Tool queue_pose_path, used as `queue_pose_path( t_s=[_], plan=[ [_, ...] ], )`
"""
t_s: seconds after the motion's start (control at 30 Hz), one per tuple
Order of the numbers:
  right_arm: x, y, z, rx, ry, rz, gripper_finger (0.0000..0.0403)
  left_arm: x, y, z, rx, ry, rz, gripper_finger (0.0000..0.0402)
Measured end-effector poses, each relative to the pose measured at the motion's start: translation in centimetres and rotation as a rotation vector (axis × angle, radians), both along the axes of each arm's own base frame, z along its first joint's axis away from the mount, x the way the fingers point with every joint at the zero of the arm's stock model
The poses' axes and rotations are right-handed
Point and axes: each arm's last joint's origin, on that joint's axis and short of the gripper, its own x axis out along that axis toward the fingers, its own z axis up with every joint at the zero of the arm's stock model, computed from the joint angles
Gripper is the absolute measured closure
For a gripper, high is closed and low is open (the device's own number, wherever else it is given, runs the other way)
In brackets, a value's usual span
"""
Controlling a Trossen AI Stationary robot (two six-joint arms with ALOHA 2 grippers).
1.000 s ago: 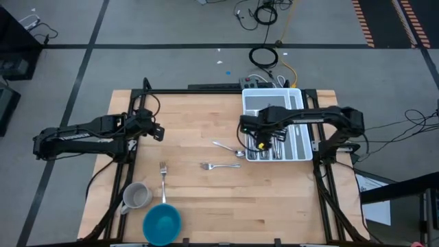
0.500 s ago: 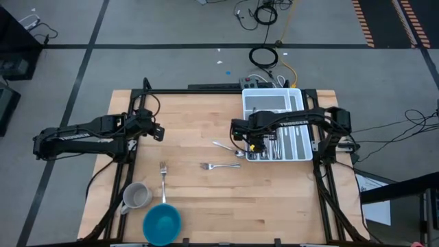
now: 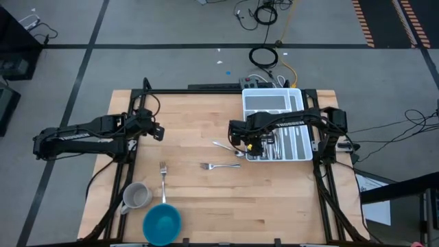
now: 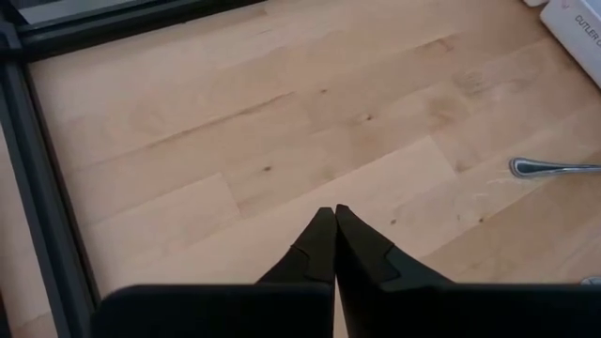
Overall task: Sort silverware
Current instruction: Put the table knife into the silverware tray, then put the spoon into the silverware tray
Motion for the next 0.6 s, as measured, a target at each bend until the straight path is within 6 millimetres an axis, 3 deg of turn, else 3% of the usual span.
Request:
queue_pose_path(
  t_s=[0.23,0.6],
  plan=[
    [-0.01,-0.39,-0.02,0.042,-0.015,-0.094,0.0394,-0.03,0.05,0.02,0.018,0.004,0.011,0.0391],
    [-0.02,-0.96,-0.01,0.061,-0.032,-0.231,0.0278,-0.02,0.05,0.02,0.018,0.005,0.012,0.0389]
  ],
)
